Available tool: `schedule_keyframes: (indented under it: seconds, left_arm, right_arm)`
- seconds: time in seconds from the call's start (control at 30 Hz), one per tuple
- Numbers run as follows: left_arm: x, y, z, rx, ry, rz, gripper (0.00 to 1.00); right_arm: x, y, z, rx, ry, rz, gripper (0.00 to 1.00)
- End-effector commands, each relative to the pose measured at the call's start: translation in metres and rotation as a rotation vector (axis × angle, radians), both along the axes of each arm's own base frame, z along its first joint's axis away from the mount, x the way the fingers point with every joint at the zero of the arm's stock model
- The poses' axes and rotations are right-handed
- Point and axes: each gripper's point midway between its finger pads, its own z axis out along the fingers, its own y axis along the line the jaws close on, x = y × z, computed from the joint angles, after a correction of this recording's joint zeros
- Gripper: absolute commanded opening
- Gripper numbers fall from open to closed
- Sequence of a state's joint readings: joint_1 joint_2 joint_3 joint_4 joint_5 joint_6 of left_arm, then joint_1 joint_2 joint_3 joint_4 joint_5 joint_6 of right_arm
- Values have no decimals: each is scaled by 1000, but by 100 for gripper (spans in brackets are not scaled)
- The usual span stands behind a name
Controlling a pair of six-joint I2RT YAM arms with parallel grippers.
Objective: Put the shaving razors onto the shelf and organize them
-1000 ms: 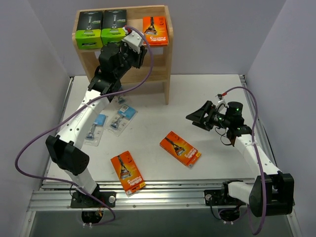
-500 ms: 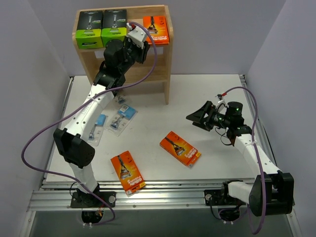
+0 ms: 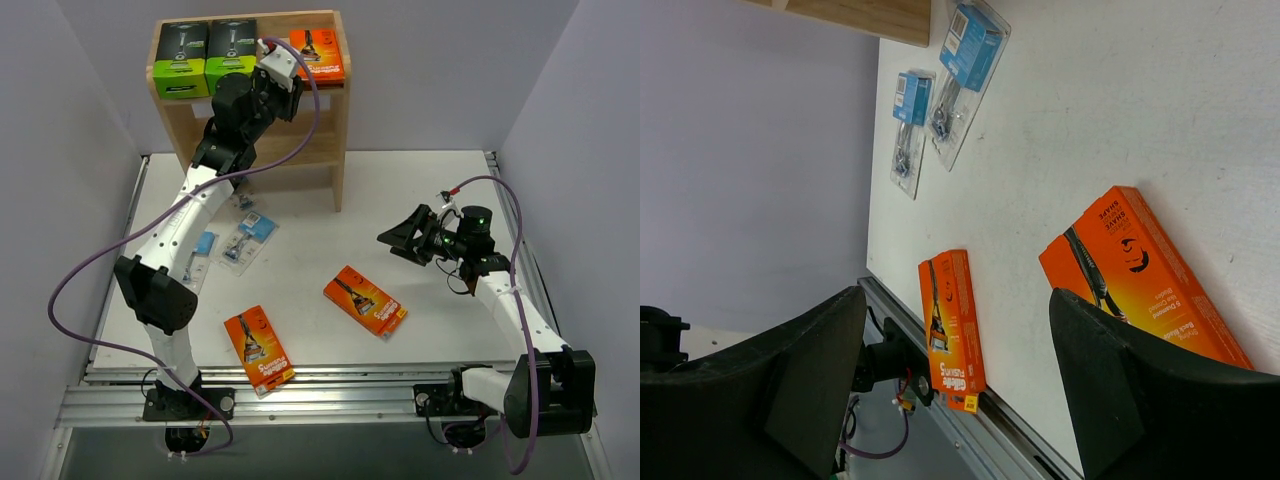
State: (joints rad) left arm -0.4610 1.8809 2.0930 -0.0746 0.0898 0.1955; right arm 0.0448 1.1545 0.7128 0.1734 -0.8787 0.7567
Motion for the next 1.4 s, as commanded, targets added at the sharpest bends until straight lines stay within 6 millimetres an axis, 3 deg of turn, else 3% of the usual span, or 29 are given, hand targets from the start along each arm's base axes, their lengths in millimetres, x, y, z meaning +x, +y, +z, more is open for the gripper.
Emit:
schedule_keyframes:
  seconds: [0.0, 0.53, 0.67, 0.8, 0.87, 1.37]
  left_arm:
    - [0, 7, 23, -19, -50, 13, 40]
    - [5, 6, 12, -5, -14, 21, 40]
    - [3, 7, 12, -10, -9, 26, 46]
    - [-2, 9, 13, -13, -7, 24, 66]
    - [-3, 10, 10, -11, -2, 24, 70]
    - [-31, 20, 28, -27, -18, 8, 84]
  right_arm:
    - [8, -2, 19, -5, -66, 3, 69]
    - [6, -3, 18, -10, -63, 0, 69]
    - [5, -3, 18, -11, -62, 0, 69]
    - [5, -4, 19, -12, -63, -1, 70]
    - [4, -4, 19, -14, -65, -2, 70]
    - [-3, -6, 17, -15, -55, -12, 71]
